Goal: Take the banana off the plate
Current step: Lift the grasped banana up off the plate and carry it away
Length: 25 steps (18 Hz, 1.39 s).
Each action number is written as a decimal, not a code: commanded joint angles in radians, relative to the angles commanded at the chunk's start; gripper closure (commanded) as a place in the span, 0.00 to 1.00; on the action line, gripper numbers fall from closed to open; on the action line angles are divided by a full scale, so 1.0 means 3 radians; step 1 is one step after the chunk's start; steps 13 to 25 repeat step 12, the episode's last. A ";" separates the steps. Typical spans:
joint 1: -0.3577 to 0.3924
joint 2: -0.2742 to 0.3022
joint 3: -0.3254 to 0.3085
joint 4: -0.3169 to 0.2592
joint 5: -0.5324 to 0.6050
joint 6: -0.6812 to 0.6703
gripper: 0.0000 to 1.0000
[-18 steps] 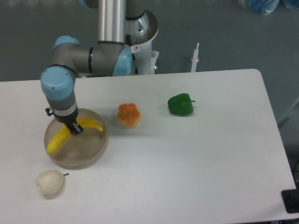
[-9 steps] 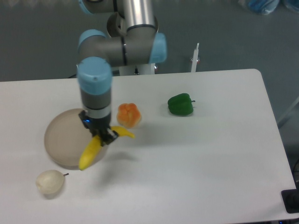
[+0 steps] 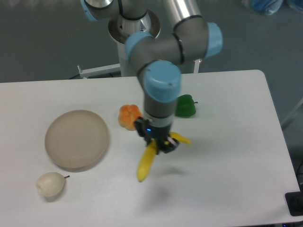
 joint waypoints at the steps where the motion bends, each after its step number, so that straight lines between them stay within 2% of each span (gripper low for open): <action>1: 0.0046 -0.0051 0.0026 0.0020 -0.0010 0.0010 1.00; 3: 0.0052 -0.0189 0.0148 0.0010 -0.0036 0.0148 1.00; 7: 0.0057 -0.0358 0.0256 0.0021 -0.0026 0.0301 1.00; 25: 0.0052 -0.0394 0.0271 0.0036 -0.0005 0.0333 1.00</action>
